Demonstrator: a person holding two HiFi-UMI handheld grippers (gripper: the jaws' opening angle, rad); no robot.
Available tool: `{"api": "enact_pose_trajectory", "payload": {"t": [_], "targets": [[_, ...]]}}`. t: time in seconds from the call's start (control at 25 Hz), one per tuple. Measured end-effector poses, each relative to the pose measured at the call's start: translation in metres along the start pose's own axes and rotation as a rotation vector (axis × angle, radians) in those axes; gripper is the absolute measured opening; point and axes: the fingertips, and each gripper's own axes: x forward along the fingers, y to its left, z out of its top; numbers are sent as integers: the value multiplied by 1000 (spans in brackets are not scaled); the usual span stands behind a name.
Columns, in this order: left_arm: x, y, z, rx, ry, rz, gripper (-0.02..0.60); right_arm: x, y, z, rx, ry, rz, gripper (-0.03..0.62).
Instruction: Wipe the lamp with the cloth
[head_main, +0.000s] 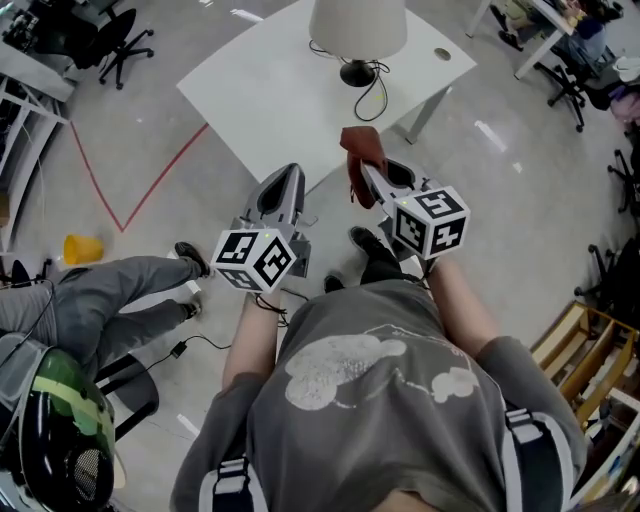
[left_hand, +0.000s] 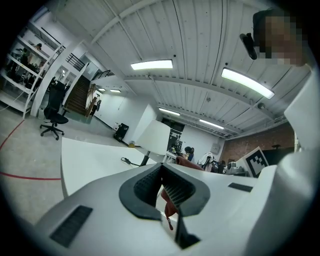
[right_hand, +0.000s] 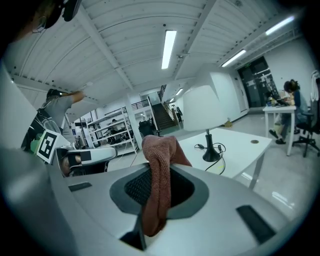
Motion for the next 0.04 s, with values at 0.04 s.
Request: {"api": "enact_pose_trajectory", "payload": {"t": [0.04], "targets": [[-11, -6, -1, 1, 0, -5, 8, -8, 8, -3, -2, 1, -1, 57]]}}
